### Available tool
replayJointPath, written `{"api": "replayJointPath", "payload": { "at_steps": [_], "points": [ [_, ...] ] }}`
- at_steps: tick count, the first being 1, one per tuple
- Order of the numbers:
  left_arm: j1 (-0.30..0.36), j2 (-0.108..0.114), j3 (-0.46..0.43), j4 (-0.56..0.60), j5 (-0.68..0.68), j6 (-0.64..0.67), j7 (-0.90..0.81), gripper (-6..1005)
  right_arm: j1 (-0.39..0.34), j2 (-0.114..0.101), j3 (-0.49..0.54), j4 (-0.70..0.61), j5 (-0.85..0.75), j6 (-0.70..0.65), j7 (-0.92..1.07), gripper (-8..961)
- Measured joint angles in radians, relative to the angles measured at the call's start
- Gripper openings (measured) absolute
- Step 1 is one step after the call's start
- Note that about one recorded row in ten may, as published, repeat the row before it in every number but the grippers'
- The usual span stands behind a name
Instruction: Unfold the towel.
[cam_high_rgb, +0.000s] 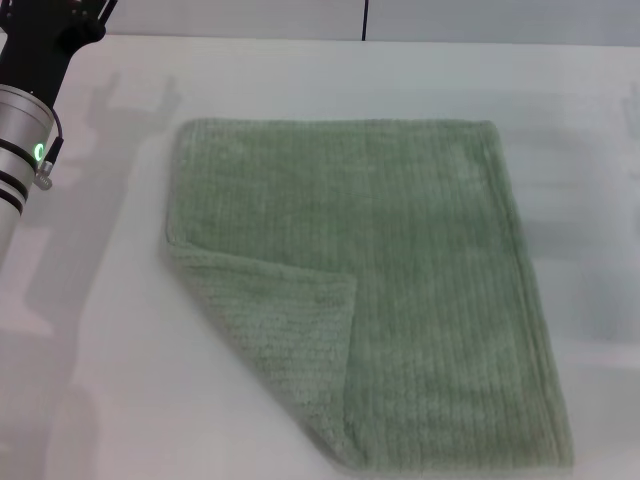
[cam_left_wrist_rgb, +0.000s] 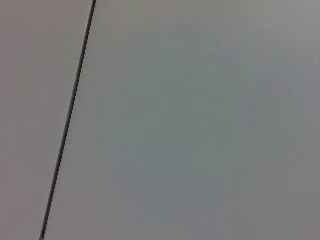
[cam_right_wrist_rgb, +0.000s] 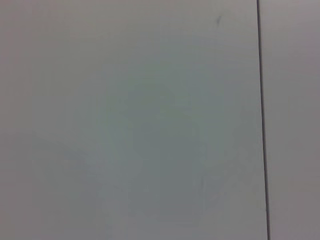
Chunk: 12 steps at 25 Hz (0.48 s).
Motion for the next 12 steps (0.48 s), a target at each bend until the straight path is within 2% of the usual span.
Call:
{"api": "replayJointPath", "payload": {
  "at_steps": [12],
  "points": [
    [0.000,0.000,0.000,0.000,0.000,0.000,0.000,804,0.000,0.000,0.000,0.001,0.002,0.000,0.002,678]
  ]
}}
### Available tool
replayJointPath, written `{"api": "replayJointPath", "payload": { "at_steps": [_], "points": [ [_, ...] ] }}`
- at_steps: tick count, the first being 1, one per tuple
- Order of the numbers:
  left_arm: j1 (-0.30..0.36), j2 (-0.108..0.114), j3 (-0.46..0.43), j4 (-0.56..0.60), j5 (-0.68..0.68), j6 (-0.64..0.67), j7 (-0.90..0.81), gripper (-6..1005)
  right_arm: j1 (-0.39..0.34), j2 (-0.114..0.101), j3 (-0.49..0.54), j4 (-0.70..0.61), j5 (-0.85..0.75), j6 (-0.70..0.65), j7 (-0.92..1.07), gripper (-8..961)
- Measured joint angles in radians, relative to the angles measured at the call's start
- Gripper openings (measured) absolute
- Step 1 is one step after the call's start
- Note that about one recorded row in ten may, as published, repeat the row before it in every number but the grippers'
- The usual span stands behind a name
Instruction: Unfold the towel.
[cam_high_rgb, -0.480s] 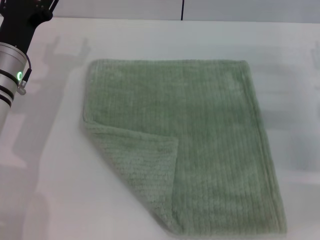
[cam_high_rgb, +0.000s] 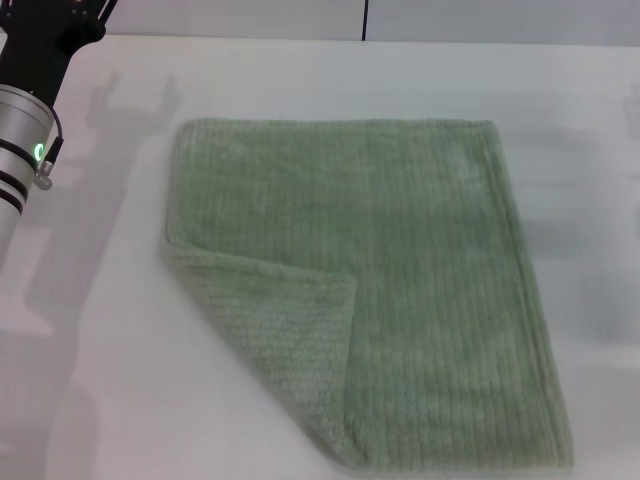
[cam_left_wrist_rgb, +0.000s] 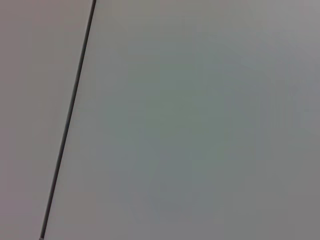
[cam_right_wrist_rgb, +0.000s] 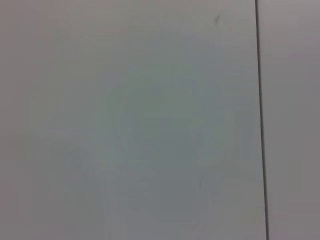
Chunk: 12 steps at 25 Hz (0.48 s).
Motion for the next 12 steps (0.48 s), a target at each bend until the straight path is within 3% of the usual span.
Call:
{"api": "replayJointPath", "payload": {
  "at_steps": [11,12],
  "points": [
    [0.004,0.000,0.000,0.000,0.000,0.009,0.000,782,-0.001,0.001,-0.003,-0.041,-0.004,0.026,0.001,671],
    [0.006,0.000,0.000,0.000,0.000,0.016,0.000,780,0.000,0.001,-0.004,-0.046,-0.004,0.032,0.001,597]
  ]
}}
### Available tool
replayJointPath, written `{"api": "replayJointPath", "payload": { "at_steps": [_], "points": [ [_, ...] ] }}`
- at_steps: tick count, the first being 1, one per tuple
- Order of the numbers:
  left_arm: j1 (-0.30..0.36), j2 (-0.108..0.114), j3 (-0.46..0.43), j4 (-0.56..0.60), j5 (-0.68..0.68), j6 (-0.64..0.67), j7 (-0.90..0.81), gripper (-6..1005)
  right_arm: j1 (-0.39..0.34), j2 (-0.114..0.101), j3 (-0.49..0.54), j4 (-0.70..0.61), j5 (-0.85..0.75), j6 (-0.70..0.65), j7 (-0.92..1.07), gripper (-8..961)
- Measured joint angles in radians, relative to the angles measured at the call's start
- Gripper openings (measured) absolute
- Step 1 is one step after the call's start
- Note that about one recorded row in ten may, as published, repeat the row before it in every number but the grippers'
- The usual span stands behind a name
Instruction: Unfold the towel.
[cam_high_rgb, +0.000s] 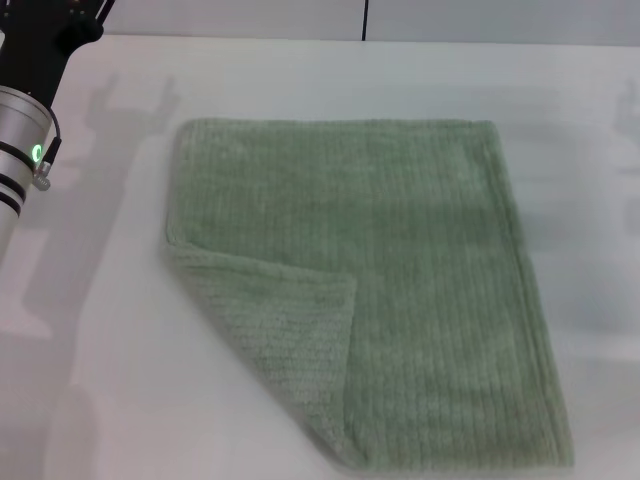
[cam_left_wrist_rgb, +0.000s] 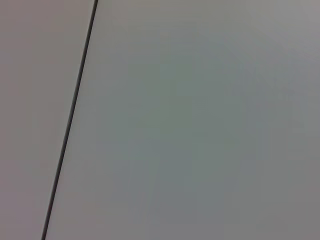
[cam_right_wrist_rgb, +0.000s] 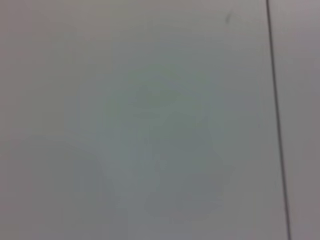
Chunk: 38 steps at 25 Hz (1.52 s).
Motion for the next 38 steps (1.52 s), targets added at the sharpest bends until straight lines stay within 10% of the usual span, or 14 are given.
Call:
{"api": "replayJointPath", "payload": {
  "at_steps": [13,25,38],
  "points": [
    [0.004,0.000,0.000,0.000,0.000,0.012,0.004,755,-0.001,-0.004,-0.001,-0.110,-0.102,0.161,-0.022,19],
    [0.002,0.000,0.000,0.008,0.000,0.009,0.008,719,-0.137,-0.003,0.245,-0.634,-0.111,0.840,-0.299,-2],
    [0.003,0.000,-0.008,0.010,-0.004,0.011,-0.001,582,-0.133,-0.007,0.368,-0.913,-0.185,1.414,-0.309,-1]
  ]
}}
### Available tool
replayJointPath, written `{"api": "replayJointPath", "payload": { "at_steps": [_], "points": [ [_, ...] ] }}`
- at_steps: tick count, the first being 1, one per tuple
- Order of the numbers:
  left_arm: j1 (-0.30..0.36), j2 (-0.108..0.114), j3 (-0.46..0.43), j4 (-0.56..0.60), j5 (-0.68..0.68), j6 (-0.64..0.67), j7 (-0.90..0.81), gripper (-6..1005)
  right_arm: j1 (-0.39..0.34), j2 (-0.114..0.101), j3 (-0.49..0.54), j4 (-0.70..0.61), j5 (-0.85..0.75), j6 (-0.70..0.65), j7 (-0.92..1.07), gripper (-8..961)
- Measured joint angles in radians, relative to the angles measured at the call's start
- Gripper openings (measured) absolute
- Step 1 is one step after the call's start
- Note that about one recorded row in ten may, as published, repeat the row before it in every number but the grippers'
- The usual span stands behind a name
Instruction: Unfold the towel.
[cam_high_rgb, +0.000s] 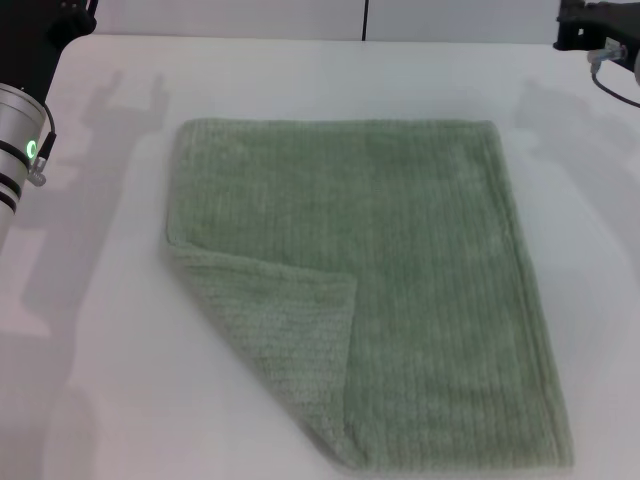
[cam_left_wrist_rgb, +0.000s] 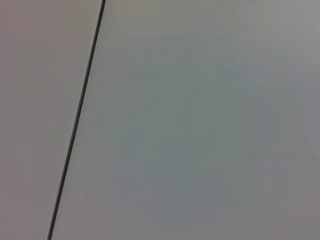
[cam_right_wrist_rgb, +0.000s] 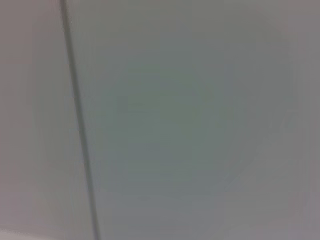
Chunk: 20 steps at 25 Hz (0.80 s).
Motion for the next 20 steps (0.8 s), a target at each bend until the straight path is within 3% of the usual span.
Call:
{"api": "replayJointPath", "payload": {
  "at_steps": [8,14,20],
  "points": [
    [-0.001,0.000,0.000,0.002,0.002,0.005,-0.002,582,0.055,-0.005,0.070,-0.081,-0.001,0.309,0.000,-1],
    [0.000,0.000,-0.001,0.003,-0.005,0.013,-0.002,582,0.166,-0.025,0.101,0.011,-0.002,0.481,-0.007,-1],
    [0.001,0.000,-0.002,0.004,-0.006,0.027,-0.002,583,0.284,-0.029,0.177,0.174,-0.001,0.590,-0.102,-1]
  ]
}}
